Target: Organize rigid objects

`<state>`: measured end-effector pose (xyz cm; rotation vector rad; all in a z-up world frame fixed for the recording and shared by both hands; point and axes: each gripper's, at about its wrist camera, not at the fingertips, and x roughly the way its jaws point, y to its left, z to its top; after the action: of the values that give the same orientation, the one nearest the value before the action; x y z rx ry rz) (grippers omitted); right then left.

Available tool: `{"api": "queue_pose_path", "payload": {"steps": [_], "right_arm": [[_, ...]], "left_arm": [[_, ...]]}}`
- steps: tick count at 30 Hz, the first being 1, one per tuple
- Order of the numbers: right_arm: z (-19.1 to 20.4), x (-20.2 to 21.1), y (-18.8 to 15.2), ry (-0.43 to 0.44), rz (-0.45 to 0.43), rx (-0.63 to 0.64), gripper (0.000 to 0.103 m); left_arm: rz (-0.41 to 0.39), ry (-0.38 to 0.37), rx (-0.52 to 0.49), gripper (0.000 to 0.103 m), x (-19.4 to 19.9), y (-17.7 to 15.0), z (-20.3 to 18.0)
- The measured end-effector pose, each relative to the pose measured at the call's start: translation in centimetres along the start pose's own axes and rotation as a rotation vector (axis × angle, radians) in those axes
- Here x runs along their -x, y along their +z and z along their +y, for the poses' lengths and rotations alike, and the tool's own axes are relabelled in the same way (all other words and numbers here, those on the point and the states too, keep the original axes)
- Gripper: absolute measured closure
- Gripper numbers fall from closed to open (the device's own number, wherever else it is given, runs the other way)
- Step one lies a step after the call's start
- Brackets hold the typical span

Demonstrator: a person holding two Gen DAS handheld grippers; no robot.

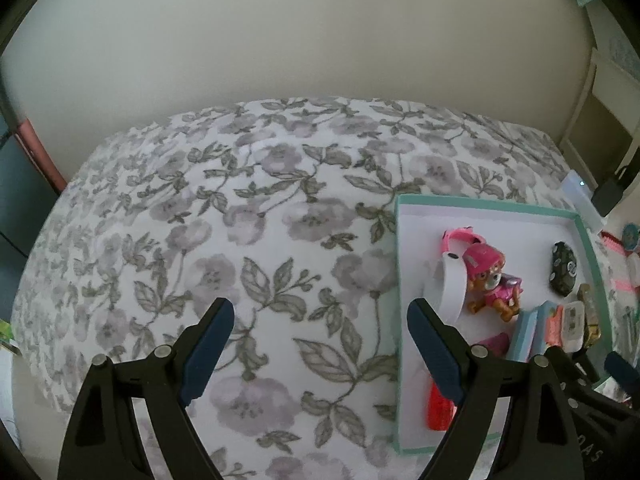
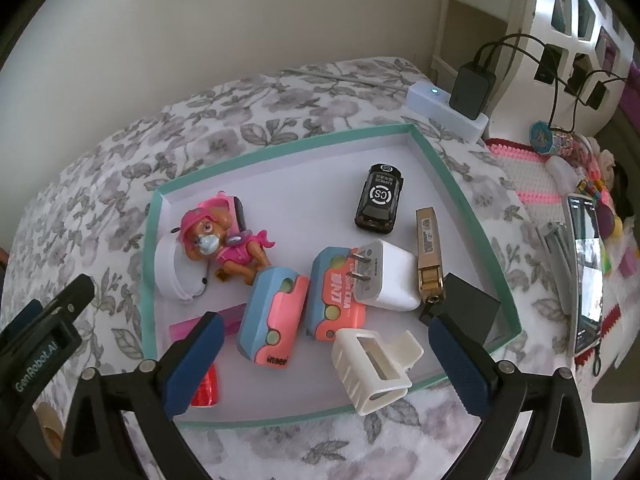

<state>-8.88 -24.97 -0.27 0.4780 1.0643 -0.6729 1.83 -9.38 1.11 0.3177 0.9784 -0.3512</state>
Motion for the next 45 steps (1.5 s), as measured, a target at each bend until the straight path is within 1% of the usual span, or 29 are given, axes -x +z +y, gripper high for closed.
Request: {"api": "queue_pose_path", "payload": {"steps": [6, 10, 15, 20, 24, 25, 27, 34, 45], "right_arm": [[0.8, 0.8, -0.8, 0.001, -0.009, 0.023, 0.000], [1.1, 1.6, -1.5, 0.003, -0.017, 0.035, 0.000], [1.6, 2.6, -2.3, 0.012, -0.036, 0.055, 0.000], [2.0, 3.5, -2.9, 0.008, -0.058, 0.068, 0.000], [2.3, 4.3, -3.4, 0.026, -0.069, 0.074, 0.000], [2.4, 4.4, -3.5, 0.028, -0.071, 0.076, 0.000], [2.6, 4.7, -3.7, 0.027, -0.082, 0.084, 0.000], [3.0, 5.5, -4.4, 0.034, -0.103, 0.097, 0.000], [3.2, 5.8, -4.6, 0.030, -0.112, 0.105, 0.000]], "left_arm": [[-0.025, -0.011, 0.000, 0.014, 1.8, -0.9, 1.3], [-0.015, 0.028, 0.017, 0.014, 2.4, -1.8, 2.6], [-0.019, 0.038, 0.040, 0.014, 3.2, -3.1, 4.5], [-0.024, 0.014, 0.029, 0.014, 3.6, -4.4, 5.3], [-0.031, -0.010, 0.045, 0.014, 4.2, -4.9, 5.7], [-0.036, -0.013, 0.047, 0.013, 4.4, -5.0, 5.7], [-0.037, -0.019, 0.052, 0.008, 4.6, -5.2, 5.9], [-0.034, -0.057, 0.087, 0.008, 5.0, -5.4, 6.5], [-0.031, -0.035, 0.082, 0.008, 5.4, -5.4, 6.5]]}}
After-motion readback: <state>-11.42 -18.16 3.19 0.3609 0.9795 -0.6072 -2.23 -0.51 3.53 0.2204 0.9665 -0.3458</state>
